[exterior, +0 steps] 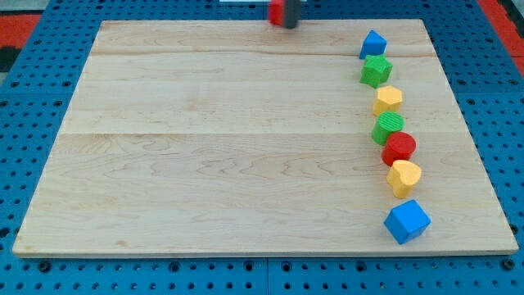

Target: Move your arm towards the top center of the board

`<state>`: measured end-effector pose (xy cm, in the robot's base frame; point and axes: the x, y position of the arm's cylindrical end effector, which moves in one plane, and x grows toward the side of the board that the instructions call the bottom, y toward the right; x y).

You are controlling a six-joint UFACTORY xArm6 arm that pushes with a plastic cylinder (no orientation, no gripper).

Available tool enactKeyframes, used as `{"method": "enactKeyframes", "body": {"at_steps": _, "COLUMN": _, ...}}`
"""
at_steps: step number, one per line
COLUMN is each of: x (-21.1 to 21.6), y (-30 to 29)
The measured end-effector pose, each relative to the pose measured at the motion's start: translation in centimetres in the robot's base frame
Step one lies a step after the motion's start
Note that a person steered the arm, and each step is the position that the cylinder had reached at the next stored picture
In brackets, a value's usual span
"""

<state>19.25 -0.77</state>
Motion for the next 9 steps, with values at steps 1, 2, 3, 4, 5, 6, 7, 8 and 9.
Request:
{"method": "enactKeyframes", "body": {"at_steps": 1, "x": -0.1, "y": -10.1}}
{"method": "enactKeyframes", "body": {"at_steps": 2, "x": -0.1, "y": -18.6}}
{"method": "enactKeyframes", "body": {"at_steps": 3, "x": 0.2, "y": -21.6}}
{"method": "enactKeyframes", "body": {"at_steps": 4, "x": 0.3, "y": -21.7}}
{"method": "enactKeyframes", "body": {"at_steps": 5, "x": 0.3, "y": -22.0}}
{"method": "enactKeyframes", "body": {"at_steps": 6, "x": 1.0, "y": -20.9}}
{"method": "enactKeyframes", "body": {"at_steps": 7, "x": 1.1, "y": -13.1}}
{"method": "enactKeyframes", "body": {"at_steps": 8, "x": 1.1, "y": -7.6}}
{"method": "enactKeyframes", "body": {"at_steps": 9, "x": 1.1, "y": -3.1}}
